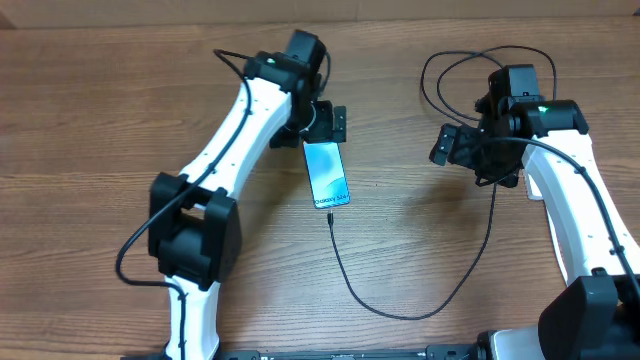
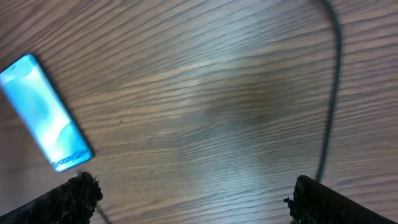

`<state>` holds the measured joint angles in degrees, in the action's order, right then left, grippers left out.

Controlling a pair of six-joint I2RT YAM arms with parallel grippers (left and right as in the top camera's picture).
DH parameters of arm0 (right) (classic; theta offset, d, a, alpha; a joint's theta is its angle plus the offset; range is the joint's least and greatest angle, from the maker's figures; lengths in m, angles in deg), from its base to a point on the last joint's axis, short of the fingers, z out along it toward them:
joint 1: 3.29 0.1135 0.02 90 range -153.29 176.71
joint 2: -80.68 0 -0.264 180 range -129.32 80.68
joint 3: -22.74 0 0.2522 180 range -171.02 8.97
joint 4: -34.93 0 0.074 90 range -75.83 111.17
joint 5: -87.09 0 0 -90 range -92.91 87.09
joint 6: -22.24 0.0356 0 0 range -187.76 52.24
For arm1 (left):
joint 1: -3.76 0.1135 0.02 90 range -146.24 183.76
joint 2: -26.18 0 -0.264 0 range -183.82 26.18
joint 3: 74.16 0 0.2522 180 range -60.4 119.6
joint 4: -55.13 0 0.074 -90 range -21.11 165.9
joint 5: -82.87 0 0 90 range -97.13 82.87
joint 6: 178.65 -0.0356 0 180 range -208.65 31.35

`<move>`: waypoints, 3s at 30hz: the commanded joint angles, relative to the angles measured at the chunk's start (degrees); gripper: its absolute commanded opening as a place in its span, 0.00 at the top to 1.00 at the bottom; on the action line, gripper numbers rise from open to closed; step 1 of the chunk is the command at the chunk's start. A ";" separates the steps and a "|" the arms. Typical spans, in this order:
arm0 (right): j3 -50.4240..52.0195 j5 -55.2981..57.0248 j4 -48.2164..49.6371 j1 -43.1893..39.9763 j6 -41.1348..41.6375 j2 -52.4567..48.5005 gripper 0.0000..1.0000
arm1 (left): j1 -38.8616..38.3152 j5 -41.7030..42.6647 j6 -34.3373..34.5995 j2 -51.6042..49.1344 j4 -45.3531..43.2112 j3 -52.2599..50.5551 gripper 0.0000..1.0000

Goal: Plug charger to phone and switch on socket
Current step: 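Raise both arms and move the left gripper above the phone, then lower the left gripper onto the phone's top edge and close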

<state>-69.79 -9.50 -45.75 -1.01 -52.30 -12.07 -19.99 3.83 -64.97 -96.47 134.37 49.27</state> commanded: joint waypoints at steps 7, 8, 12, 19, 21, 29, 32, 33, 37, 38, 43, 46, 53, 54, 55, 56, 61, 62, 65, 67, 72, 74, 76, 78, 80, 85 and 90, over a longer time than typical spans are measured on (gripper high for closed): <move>-1.07 14.51 0.83 0.22 8.59 -0.61 0.00 | -3.50 -5.79 2.10 -5.97 -4.11 1.27 0.00; -1.07 14.51 1.03 0.22 8.59 -0.61 0.00 | -3.65 -6.12 2.12 -6.34 -4.70 1.27 0.00; -1.07 14.53 1.68 0.22 8.57 -0.61 0.00 | -4.15 -6.73 2.12 -9.29 -6.21 1.22 0.00; -1.07 14.49 1.75 0.22 8.57 -0.61 0.00 | -4.15 -6.69 2.08 -12.41 -6.91 1.22 0.00; -1.07 14.49 1.88 0.22 8.57 -0.61 0.00 | -4.15 -6.71 2.08 -12.44 -7.08 1.22 0.00; -1.07 14.49 2.12 0.22 8.57 -0.61 0.00 | -4.15 -6.69 2.08 -12.48 -8.79 1.22 0.00; -1.07 14.49 2.12 0.22 8.57 -0.61 0.00 | -4.24 -6.49 2.10 -12.48 -10.84 1.22 0.00; -1.07 14.49 2.12 0.22 8.57 -0.61 0.00 | -4.46 -6.49 2.14 -12.48 -11.19 1.22 0.00; -1.07 14.49 2.12 0.24 8.57 -0.61 0.00 | -5.38 -7.34 2.10 -12.72 -11.02 1.05 0.00; -1.07 14.49 2.12 0.22 8.57 -0.61 0.00 | -5.60 -7.82 2.12 -13.00 -10.88 1.05 0.00; -1.07 14.49 2.12 0.22 8.57 -0.61 0.00 | -6.08 -8.22 2.10 -13.44 -10.73 0.31 0.00; -1.07 14.49 2.12 0.24 8.57 -0.61 0.00 | -6.05 -8.50 2.10 -13.99 -10.58 0.31 0.00; -1.07 14.49 2.14 0.24 8.57 -0.61 0.00 | -6.14 -9.07 2.03 -15.50 -7.50 0.31 0.00; -1.07 14.49 2.14 0.24 8.57 -0.61 0.00 | -6.14 -9.07 2.03 -15.58 -6.75 0.31 0.00; -1.07 14.49 2.12 0.22 8.57 -0.61 0.00 | -6.14 -9.05 2.05 -15.58 -5.90 0.31 0.00; -1.07 14.49 2.12 0.24 8.57 -0.61 0.00 | -6.14 -9.05 2.05 -15.58 -4.59 0.31 0.01; -1.07 14.49 2.14 0.24 8.57 -0.61 0.00 | -6.19 -8.41 2.08 -15.58 -0.63 0.31 0.00; -1.07 14.49 2.12 0.22 8.57 -0.61 0.00 | -6.19 -8.39 2.08 -15.58 0.20 0.31 0.01; -1.07 14.49 2.14 0.24 8.57 -0.61 0.00 | -6.19 -8.39 2.08 -15.58 1.62 0.31 0.01; -1.07 14.49 2.14 0.24 8.57 -0.61 0.00 | -6.19 -8.39 2.08 -15.58 2.03 0.31 0.00; -1.07 14.49 2.12 0.24 8.57 -0.61 0.00 | -6.19 -8.20 2.03 -15.58 2.45 0.31 0.00; -1.07 14.49 2.14 0.24 8.57 -0.61 0.00 | -6.16 -8.20 1.22 -15.56 2.89 0.33 0.00; -1.07 14.49 2.12 0.22 8.57 -0.61 0.00 | -6.10 -8.07 0.83 -15.56 3.54 0.33 0.00; -1.07 14.49 2.12 0.24 8.57 -0.61 0.00 | -6.12 -7.91 1.42 -15.56 4.46 0.33 0.00; -1.07 14.49 2.12 0.24 8.57 -0.61 0.00 | -6.45 -8.94 2.73 -15.56 5.01 0.33 0.00; -1.07 14.49 2.14 0.24 8.57 -0.61 0.00 | -6.67 -9.90 4.20 -15.56 4.70 0.33 0.00; -1.07 14.49 2.14 0.24 8.57 -0.61 0.00 | -6.64 -9.46 1.75 -15.56 6.62 0.31 0.00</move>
<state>-69.79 4.03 -43.95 -1.01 -44.01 -12.51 -25.96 -4.98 -62.02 -109.61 139.88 49.71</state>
